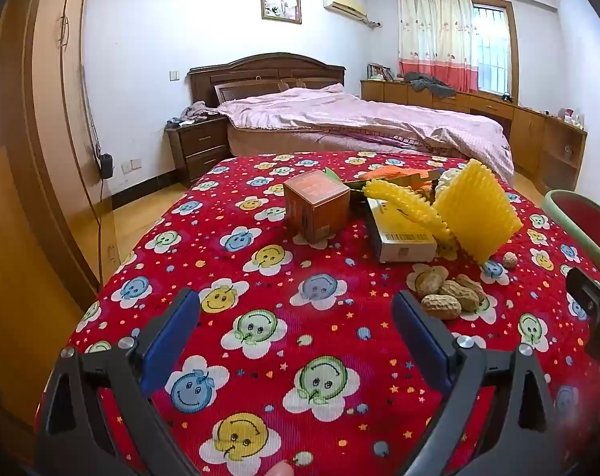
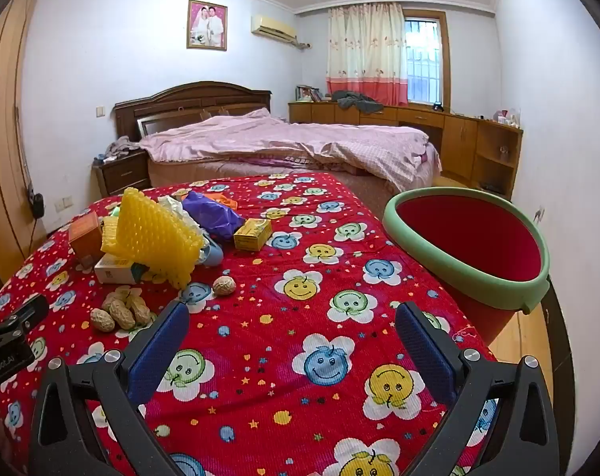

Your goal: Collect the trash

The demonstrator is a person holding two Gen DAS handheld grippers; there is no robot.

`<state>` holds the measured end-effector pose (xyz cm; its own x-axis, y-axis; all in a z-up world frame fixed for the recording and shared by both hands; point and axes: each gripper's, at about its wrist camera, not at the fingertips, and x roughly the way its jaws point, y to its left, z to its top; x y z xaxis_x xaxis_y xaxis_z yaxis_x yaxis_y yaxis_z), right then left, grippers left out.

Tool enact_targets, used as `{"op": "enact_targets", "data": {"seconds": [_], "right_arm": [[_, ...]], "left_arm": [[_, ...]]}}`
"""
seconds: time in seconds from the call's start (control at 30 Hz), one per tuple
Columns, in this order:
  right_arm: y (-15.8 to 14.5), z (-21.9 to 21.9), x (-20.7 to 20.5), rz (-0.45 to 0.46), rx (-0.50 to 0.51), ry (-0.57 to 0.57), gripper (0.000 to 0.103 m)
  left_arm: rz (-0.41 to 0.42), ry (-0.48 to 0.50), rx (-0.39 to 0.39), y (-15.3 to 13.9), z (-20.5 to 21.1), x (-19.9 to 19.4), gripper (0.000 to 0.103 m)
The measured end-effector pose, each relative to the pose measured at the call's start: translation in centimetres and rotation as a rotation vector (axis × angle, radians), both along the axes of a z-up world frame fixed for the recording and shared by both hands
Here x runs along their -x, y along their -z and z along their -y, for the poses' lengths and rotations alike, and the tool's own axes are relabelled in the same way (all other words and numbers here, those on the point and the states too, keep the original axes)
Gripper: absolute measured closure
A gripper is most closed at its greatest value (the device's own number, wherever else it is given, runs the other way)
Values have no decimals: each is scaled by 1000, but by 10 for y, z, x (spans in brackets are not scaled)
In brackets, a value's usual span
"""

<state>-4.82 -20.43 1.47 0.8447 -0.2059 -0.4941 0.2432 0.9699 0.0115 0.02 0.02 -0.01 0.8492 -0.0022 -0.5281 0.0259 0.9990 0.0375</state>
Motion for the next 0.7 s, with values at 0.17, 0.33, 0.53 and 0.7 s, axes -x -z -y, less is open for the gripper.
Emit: {"op": "enact_targets", "data": {"seconds": [0.17, 0.33, 0.53, 0.7], "right_arm": [[0, 0, 0, 2, -2, 0, 0], [0, 0, 0, 2, -2, 0, 0], [0, 0, 0, 2, -2, 0, 0], [0, 0, 0, 3, -1, 0, 0]], "left_arm": [[1, 2, -2, 0, 0, 0, 6], [3, 0, -4, 0, 0, 0, 6], [4, 0, -4, 0, 0, 0, 6], [3, 1, -3, 0, 0, 0, 6]]}}
